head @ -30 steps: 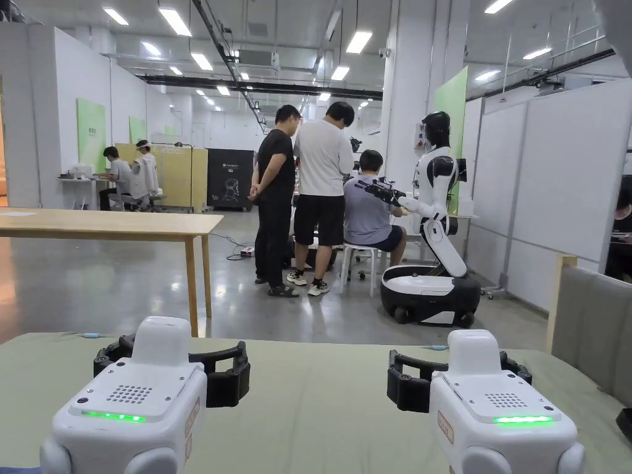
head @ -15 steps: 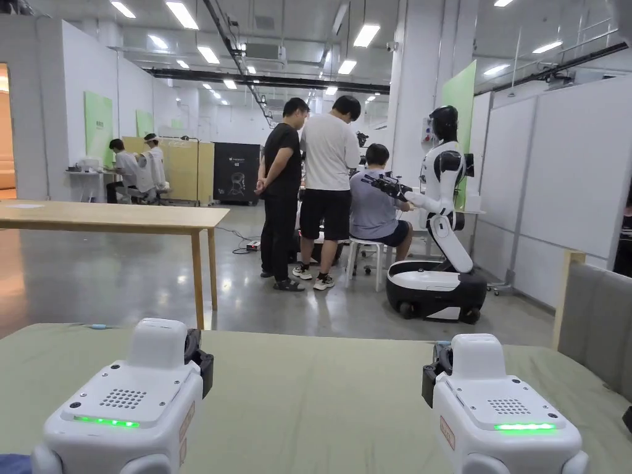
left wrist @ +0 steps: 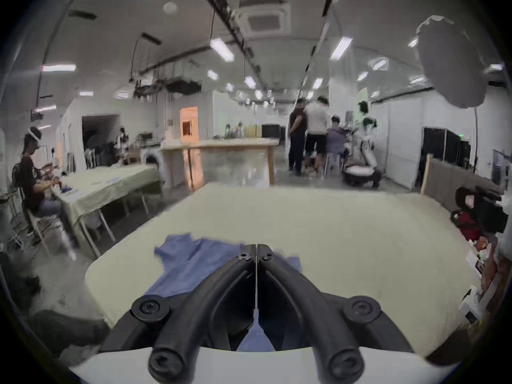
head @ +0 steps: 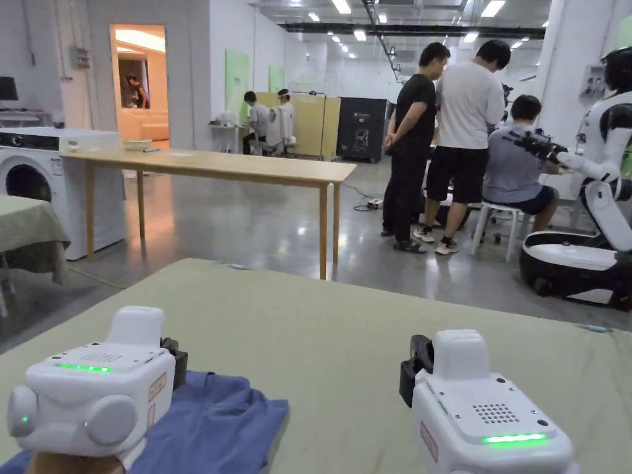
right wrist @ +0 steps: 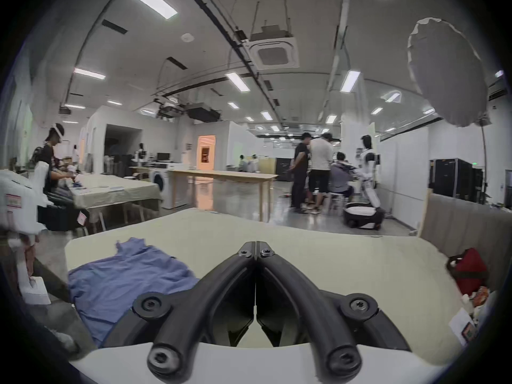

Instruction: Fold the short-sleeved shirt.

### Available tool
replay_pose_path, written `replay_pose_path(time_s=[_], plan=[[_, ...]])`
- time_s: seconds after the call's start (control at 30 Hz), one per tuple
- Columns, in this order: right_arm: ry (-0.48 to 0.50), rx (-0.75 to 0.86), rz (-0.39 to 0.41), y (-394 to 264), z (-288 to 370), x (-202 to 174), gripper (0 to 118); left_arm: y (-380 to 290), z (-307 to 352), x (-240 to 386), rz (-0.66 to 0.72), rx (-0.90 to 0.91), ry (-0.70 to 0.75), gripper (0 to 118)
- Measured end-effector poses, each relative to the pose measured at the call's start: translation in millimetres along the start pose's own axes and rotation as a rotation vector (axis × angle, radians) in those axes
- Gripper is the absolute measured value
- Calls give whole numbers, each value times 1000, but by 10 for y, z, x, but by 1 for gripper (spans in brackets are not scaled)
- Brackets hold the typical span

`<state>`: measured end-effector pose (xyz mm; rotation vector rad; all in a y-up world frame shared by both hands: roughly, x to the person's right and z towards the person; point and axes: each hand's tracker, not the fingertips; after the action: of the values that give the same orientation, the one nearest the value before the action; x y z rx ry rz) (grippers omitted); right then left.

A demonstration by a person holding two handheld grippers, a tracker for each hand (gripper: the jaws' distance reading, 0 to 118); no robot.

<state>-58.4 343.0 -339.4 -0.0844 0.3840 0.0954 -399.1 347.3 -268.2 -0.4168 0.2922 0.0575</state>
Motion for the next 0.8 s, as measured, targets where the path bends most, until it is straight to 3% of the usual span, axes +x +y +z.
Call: replay_pose_path(time_s=[0.1,0.13,0.17,0.2,0.23,0.27,0.5,0.6,0.73,0.8], plan=[[37,-31,-1,-123,-142,-184,1,-148,-338,-200,9,-122,8,0],[43,-39,2,-169,-187,-215,1,-205,-471,-251,21,-152,-3,6],[45,-46,8,-215,-225,-240,1,-251,-625,-284,46,-182,-22,20],[47,-54,15,-265,-269,-264,1,-304,-782,-322,86,-204,-50,47],[50,-66,24,-312,-318,-281,1,-355,-939,-342,118,-226,-64,95],[53,-80,31,-365,-376,-281,1,-400,-1104,-340,132,-256,-76,112],[36,-164,20,-663,-750,-242,1,-722,-2417,-77,82,-384,-115,112],[18,-196,7,-778,-887,-202,1,-882,-2916,59,38,-453,-64,112],[6,-238,1,-889,-1011,-176,1,-1152,-3275,113,-51,-582,3,112],[1,-247,7,-915,-1032,-178,1,-1145,-3237,35,8,-555,-40,108]])
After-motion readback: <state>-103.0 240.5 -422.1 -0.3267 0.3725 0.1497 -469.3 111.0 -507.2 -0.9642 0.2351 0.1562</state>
